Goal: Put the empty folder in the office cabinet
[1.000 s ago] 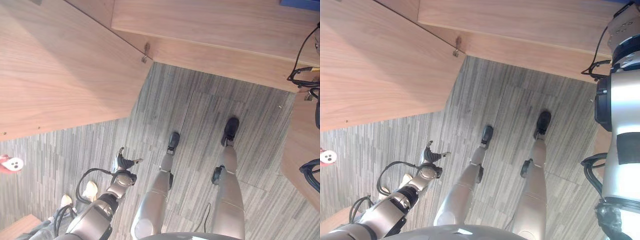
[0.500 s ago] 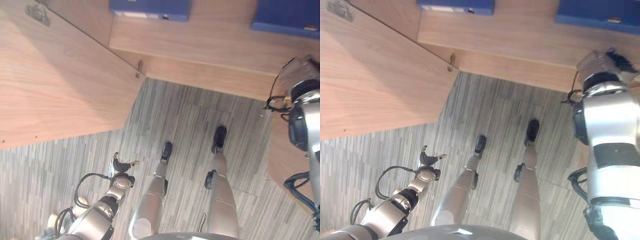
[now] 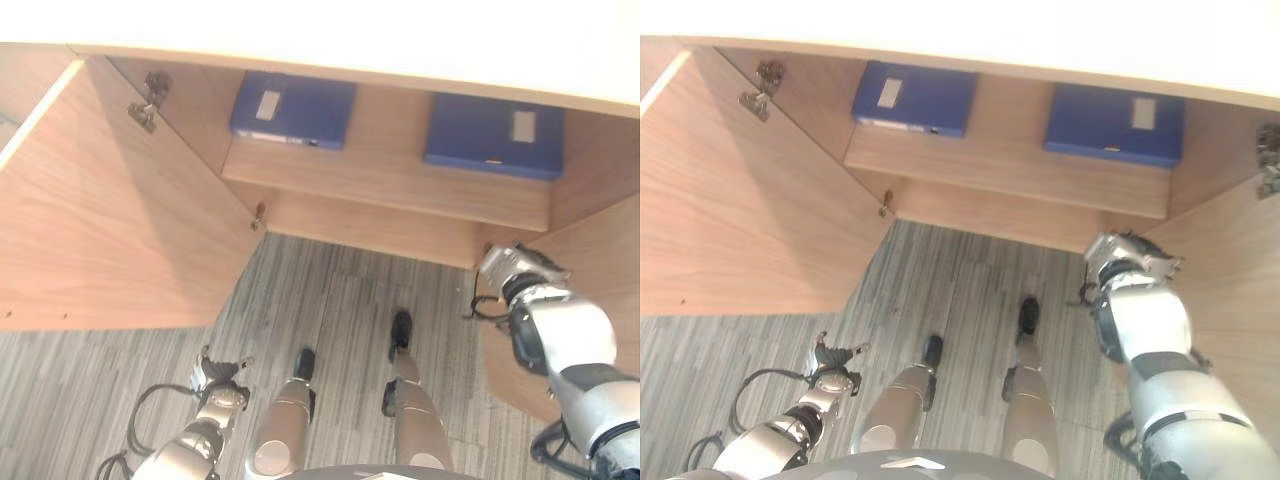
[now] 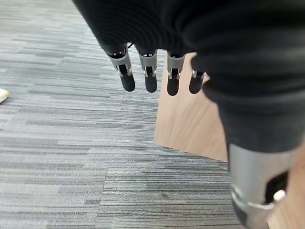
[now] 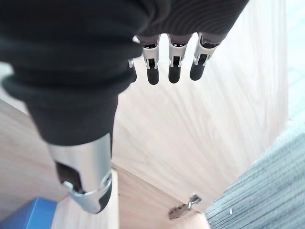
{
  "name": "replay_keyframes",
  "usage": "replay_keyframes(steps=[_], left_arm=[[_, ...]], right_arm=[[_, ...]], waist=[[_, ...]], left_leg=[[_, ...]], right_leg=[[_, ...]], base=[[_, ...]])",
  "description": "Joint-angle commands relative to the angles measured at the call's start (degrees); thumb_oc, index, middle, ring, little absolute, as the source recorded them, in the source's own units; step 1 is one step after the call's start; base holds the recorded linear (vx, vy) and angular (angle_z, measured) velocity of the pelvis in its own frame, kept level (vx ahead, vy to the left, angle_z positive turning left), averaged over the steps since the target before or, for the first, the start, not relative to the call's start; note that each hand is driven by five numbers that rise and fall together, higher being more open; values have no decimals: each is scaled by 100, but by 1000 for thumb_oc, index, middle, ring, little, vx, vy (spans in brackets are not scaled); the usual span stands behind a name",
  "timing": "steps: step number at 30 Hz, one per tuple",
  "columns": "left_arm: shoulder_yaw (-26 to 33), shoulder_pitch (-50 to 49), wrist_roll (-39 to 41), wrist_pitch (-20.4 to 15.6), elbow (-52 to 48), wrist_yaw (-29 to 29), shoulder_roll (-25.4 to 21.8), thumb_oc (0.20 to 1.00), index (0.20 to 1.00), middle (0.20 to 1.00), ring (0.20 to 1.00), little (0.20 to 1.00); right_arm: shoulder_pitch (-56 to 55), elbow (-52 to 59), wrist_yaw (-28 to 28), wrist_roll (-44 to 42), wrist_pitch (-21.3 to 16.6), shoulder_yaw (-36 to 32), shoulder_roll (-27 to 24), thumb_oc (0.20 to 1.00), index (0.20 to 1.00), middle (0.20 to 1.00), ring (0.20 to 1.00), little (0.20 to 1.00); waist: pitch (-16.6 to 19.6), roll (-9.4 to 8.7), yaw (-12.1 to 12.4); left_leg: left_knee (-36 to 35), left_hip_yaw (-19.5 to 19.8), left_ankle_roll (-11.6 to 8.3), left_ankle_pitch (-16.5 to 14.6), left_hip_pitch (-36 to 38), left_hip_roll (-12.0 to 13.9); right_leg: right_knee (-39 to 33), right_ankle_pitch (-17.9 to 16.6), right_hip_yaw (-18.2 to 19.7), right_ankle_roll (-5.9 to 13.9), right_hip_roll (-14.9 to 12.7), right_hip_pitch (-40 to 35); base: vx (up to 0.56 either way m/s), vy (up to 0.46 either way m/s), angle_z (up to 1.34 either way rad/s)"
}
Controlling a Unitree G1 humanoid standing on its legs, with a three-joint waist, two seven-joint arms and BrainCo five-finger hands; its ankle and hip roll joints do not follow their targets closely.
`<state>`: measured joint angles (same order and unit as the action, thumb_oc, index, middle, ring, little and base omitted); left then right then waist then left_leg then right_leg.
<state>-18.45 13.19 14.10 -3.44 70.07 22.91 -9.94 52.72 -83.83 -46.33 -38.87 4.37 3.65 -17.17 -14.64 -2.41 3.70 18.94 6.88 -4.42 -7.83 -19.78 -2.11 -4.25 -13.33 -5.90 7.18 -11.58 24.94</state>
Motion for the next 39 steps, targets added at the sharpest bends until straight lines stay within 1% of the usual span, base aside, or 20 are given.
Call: replay_keyframes(steps=[1,5,7,8,10,11,12,15,16,17,18,20,21,22,23,26,28,30,32,39], left_arm=[[93,85,-324,107,366,-8,-285,1000,1000,1000,1000,1000],[537,-116,-344,203,513,-77,-286,1000,1000,1000,1000,1000],[648,-175,-364,237,530,-112,-294,1000,1000,1000,1000,1000],[862,-257,-410,270,574,-201,-329,1000,1000,1000,1000,1000],[1069,-294,-513,248,577,-391,-466,1000,1000,1000,1000,1000],[1164,-291,-570,272,563,-607,-624,1000,1000,1000,1000,1000],[1246,-222,-699,318,544,-929,-867,1000,1000,1000,1000,1000],[1374,-569,-976,254,216,-1656,-1550,1000,1000,1000,1000,1000],[1377,-569,-978,255,214,-1656,-1544,1000,1000,1000,1000,1000],[1381,-906,-1212,132,51,-1996,-1579,1000,1000,1000,1000,1000],[1285,-889,-1427,126,161,-1773,-1235,1000,1000,1000,1000,1000],[1287,-887,-1427,126,162,-1772,-1235,1000,1000,1000,1000,1000],[1269,-994,-1508,51,266,-1859,-1063,1000,1000,1000,1000,1000],[1336,-996,-1554,-4,502,-1655,-640,1000,1000,1000,1000,1000],[1312,-987,-1554,-5,504,-1655,-659,1000,1000,1000,1000,1000],[1162,-967,-1440,-56,617,-1566,-424,1000,1000,1000,1000,1000],[1118,-879,-1418,-50,600,-1550,-374,1000,1000,1000,1000,1000],[990,-804,-1410,-77,581,-1375,-152,1000,1000,1000,1000,1000],[979,-998,-1478,-11,524,-1292,-190,1000,1000,1000,1000,1000],[555,-894,-1415,80,319,-1242,62,1000,1000,1000,1000,1000]], right_arm=[[374,-101,541,323,-151,-33,86,1000,1000,1000,1000,1000],[-738,507,1186,726,-273,346,622,1000,1000,1000,1000,1000],[-1034,774,1361,827,-271,489,677,1000,1000,1000,1000,1000],[-1583,1318,1880,1341,-195,917,654,1000,1000,1000,1000,1000],[-1928,1685,2738,1917,-83,1474,403,1000,1000,1000,1000,1000],[-2052,1851,3553,1851,103,1726,138,1000,1000,1000,1000,1000],[-1991,2376,4652,2233,309,2324,-376,1000,1000,1000,1000,1000],[-1689,5493,7127,1953,111,3769,-3142,1000,1000,1000,1000,1000],[-1689,5510,7128,1947,123,3770,-3155,1000,1000,1000,1000,1000],[-1578,6212,7466,1511,-227,3727,-4370,1000,1000,1000,1000,1000],[-1430,6273,7301,1721,-418,3703,-4632,1000,1000,1000,1000,1000],[-1427,6273,7301,1720,-418,3704,-4632,1000,1000,1000,1000,1000],[-1434,7217,7104,1520,-770,2939,-5835,1000,1000,1000,1000,1000],[-1850,7241,6240,1587,-1122,1411,-6107,1000,1000,1000,1000,1000],[-1970,7269,6241,1594,-1120,1291,-6104,1000,1000,1000,1000,1000],[-3031,6914,4652,1721,-1472,-1362,-6478,1000,1000,1000,1000,1000],[-3216,6945,4433,1898,-1447,-1642,-6489,1000,1000,1000,1000,1000],[-3967,6982,3498,2474,-1373,-2663,-6195,1000,1000,1000,1000,1000],[-4417,6915,3167,2498,-1327,-3250,-6150,1000,1000,1000,1000,1000],[-4460,7154,2965,2386,-959,-3133,-5500,1000,1000,1000,1000,1000]], waist=[[-57,139,268],[265,-41,39],[335,-57,-29],[471,-83,-177],[559,-85,-251],[618,-81,-246],[684,-70,-253],[853,-47,-478],[858,-54,-484],[976,-42,-616],[1025,-89,-720],[1032,-103,-725],[1156,-153,-950],[1301,-153,-1182],[1308,-188,-1159],[1477,-215,-1395],[1509,-204,-1474],[1505,-205,-1672],[1442,-221,-1626],[1290,-193,-1674]], left_leg=[[-533,-115,176,-529,730,-64],[-798,-277,280,-519,1369,-35],[-902,-351,293,-507,1545,-26],[-1115,-480,344,-446,1820,-33],[-1335,-596,398,-395,2075,-66],[-1449,-627,419,-359,2191,-78],[-1534,-643,420,-343,2299,-63],[-1765,-775,414,-289,2589,-64],[-1773,-771,415,-270,2578,-79],[-1865,-814,419,-260,2710,-119],[-1924,-839,409,-265,2818,-104],[-1930,-837,410,-247,2805,-121],[-1980,-935,433,-269,2902,-140],[-2102,-1045,448,-266,2998,-181],[-2105,-1046,448,-248,2983,-199],[-2131,-1110,546,-346,3096,-282],[-2142,-1135,568,-361,3118,-306],[-2162,-1205,637,-398,3205,-372],[-2159,-1232,677,-402,3230,-409],[-2188,-1425,781,-424,3356,-500]], right_leg=[[-75,168,-280,268,-129,-473],[-75,152,-165,270,8,-792],[-75,147,-118,272,42,-854],[-75,131,-52,292,92,-932],[-75,94,56,320,111,-1008],[-75,84,102,334,117,-1049],[-75,75,106,351,127,-1096],[-75,4,185,435,116,-1161],[-75,-4,188,436,101,-1147],[-75,-52,184,524,61,-1167],[-75,-52,203,540,74,-1183],[-75,-60,208,541,57,-1167],[-75,-131,301,585,66,-1160],[-75,-156,395,621,116,-1107],[-75,-165,404,622,100,-1090],[-75,-293,573,667,132,-1016],[-75,-305,618,677,140,-1006],[-73,-327,721,701,174,-967],[-63,-350,719,723,173,-945],[-74,-432,772,743,216,-891]], base=[[40,32,-22],[12,52,-21],[-18,57,-10],[-48,68,-30],[-36,76,-38],[20,48,-46],[30,45,-60],[30,66,-46],[32,63,-35],[35,38,-14],[34,37,13],[21,0,20],[54,20,-23],[46,18,-22],[5,15,-36],[24,20,-48],[22,31,-37],[-25,54,-38],[-49,57,-32],[-39,40,-25]])
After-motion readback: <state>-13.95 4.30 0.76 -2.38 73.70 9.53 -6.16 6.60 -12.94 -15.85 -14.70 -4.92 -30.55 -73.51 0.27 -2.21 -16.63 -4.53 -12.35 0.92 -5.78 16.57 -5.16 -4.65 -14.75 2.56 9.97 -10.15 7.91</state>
